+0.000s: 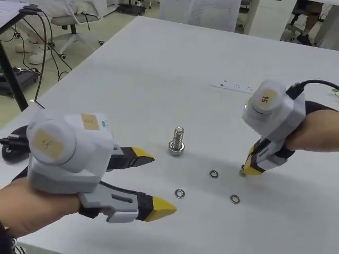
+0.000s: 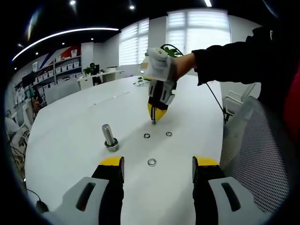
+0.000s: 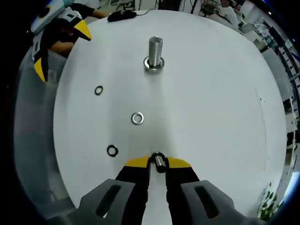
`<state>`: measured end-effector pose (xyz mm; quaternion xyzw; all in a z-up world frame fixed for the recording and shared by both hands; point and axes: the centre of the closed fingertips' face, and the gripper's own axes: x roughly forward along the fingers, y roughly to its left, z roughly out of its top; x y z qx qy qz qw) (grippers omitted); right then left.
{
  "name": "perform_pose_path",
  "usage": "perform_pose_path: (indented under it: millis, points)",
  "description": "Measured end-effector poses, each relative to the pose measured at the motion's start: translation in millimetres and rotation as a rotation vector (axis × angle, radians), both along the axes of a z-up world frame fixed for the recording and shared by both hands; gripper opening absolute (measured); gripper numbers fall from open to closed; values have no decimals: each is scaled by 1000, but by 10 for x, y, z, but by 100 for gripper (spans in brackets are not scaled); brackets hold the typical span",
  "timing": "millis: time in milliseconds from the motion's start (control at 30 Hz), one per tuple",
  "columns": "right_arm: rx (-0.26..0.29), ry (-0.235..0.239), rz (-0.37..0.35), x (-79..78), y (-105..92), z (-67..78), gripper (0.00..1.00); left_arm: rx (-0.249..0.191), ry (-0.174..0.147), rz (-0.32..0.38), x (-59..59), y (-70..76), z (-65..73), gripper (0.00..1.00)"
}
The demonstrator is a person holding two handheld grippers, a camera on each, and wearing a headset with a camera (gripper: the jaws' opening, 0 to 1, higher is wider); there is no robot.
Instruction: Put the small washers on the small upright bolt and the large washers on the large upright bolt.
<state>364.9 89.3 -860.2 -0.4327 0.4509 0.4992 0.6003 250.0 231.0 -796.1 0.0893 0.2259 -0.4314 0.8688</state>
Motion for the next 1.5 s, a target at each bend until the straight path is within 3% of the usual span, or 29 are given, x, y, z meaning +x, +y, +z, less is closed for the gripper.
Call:
perform_pose_path:
  millis: [800,1500]
  points:
    - [-25,18,14,-57,6,-114,15,-4,0,5,17,1,-9,58]
    - [4,-9,-21,-91,-74,22,18,-4,-9,-4,-12,-8,23,58]
